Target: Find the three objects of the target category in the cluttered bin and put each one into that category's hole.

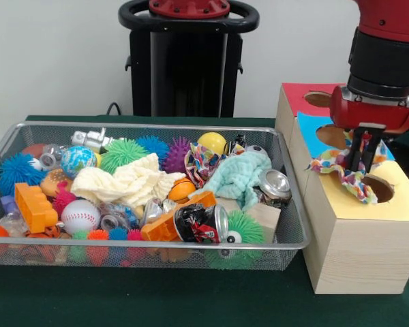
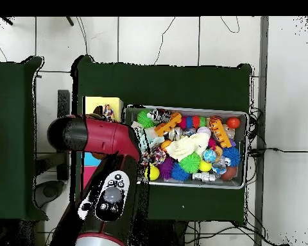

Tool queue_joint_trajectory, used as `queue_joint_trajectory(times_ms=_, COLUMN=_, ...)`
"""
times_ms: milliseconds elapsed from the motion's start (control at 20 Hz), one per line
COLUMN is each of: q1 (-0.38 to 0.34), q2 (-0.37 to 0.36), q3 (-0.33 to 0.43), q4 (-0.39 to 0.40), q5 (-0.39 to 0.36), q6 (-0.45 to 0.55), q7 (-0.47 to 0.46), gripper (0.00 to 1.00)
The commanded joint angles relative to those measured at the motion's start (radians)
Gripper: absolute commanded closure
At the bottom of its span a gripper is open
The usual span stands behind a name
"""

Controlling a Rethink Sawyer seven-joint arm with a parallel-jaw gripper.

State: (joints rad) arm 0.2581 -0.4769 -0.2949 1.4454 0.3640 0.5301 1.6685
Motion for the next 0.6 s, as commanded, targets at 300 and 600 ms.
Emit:
queue_joint_trajectory(times_ms=300, q1=-0.052, q2=0.115, q3=0.155, q4=0.028, q5=0.047, q6=-0.126, q7=0.208, gripper=1.00)
queue_joint_trajectory(times_ms=600, q1=-0.080, q2=0.073, q3=0.219, q4=0.112, q5=0.008, q6=-0.318, q7=0.198, gripper=1.00)
